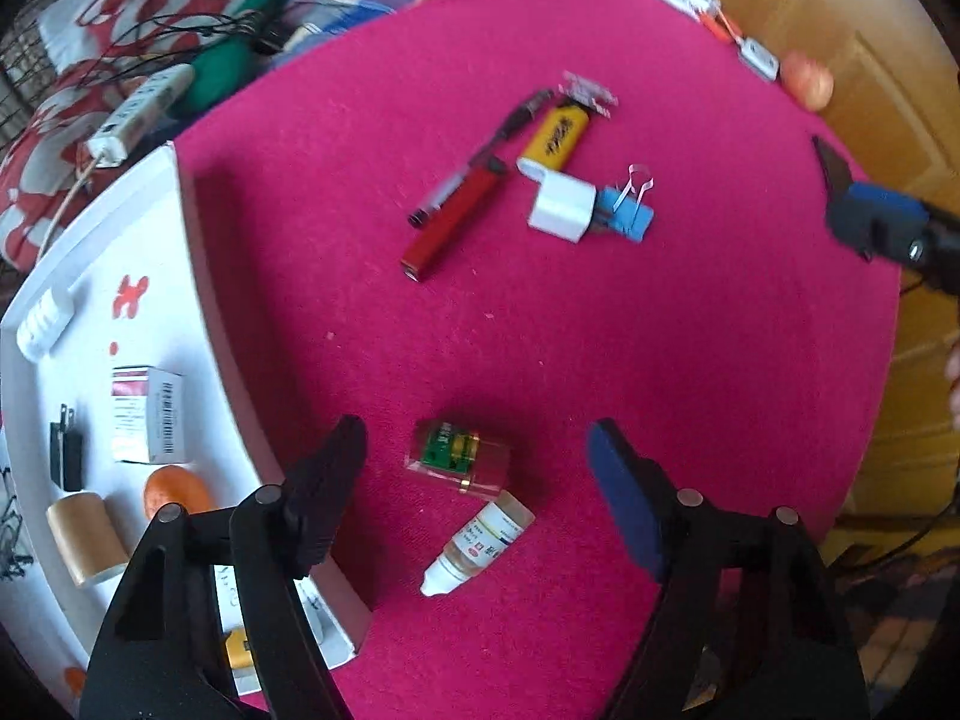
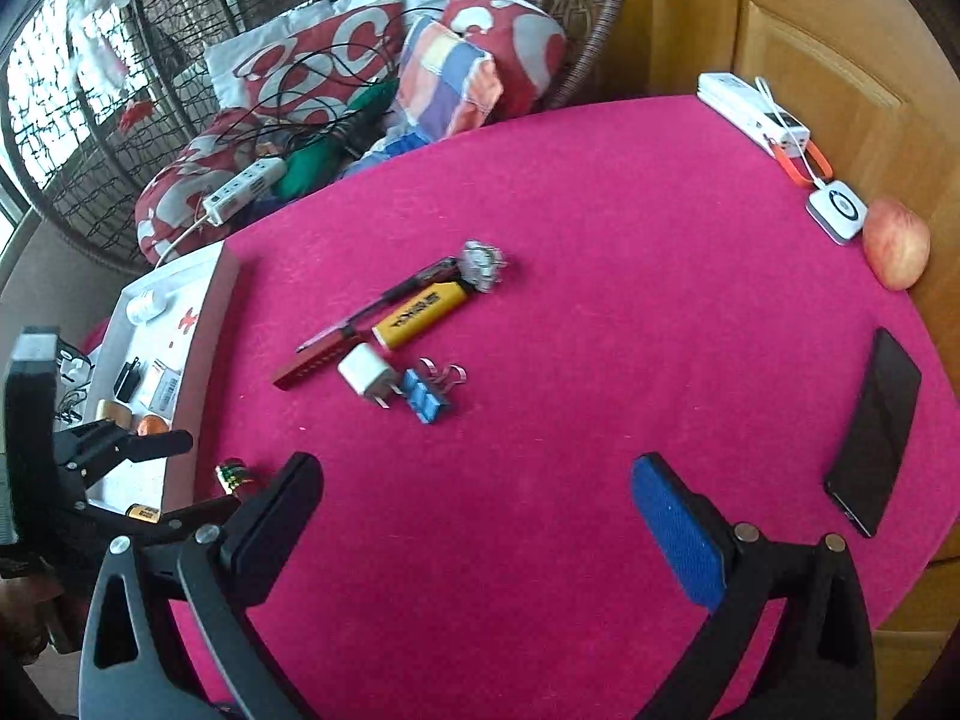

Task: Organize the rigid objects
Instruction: 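Move both tools back over the remaining items on the cloth, then grasp the red-green jar with the left tool while the right tool grasps the white charger cube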

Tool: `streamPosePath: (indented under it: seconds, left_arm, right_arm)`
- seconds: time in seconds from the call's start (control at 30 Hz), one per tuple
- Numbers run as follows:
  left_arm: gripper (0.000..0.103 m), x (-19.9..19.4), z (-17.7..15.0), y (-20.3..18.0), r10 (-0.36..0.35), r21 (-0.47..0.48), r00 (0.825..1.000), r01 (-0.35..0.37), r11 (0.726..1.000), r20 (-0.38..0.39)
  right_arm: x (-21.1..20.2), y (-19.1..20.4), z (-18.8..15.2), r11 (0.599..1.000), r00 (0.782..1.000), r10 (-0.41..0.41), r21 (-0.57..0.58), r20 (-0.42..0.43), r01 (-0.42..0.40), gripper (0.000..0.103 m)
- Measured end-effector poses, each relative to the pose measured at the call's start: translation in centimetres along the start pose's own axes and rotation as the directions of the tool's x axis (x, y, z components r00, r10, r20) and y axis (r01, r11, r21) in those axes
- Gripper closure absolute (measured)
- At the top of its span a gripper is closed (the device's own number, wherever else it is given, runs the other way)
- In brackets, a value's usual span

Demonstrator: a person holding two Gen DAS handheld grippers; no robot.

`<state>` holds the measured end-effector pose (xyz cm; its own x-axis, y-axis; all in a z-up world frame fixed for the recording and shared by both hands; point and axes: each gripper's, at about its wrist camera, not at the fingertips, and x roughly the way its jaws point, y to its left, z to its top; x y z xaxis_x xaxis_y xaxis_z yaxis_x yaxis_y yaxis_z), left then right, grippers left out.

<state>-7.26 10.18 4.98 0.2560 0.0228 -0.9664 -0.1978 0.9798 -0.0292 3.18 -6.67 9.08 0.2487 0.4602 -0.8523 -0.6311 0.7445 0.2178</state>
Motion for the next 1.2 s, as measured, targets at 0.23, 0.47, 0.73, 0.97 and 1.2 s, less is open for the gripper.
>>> streamPosePath:
  seconds: [0.23,0.47,0.73,0.97,1.2]
  left_arm:
    - [0.051,2.3,0.2,-0.3,0.041,-0.003,0.997,-0.041,0.999,-0.065]
    - [0.061,3.2,0.3,0.0,0.017,-0.034,0.997,-0.020,0.999,-0.076]
    - [0.061,2.9,-0.5,1.5,0.007,-0.102,0.998,-0.014,0.995,-0.068]
    - [0.061,2.8,-0.5,2.3,-0.002,-0.161,0.998,-0.007,0.987,-0.056]
    - [0.061,2.2,-0.4,3.3,-0.008,-0.209,0.999,-0.001,0.978,-0.041]
  right_arm:
    - [0.7,-0.9,0.5,0.999,1.000,0.012,-0.042,-0.013,-0.012,0.000]
    - [1.8,0.7,2.3,0.976,0.993,0.114,-0.182,-0.035,-0.118,0.000]
    - [7.3,6.5,4.8,0.891,0.969,0.169,-0.392,-0.178,-0.228,0.037]
    - [12.1,9.5,4.3,0.834,0.951,0.068,-0.506,-0.302,-0.220,0.063]
    - [13.4,11.1,3.9,0.805,0.947,0.033,-0.554,-0.320,-0.215,0.077]
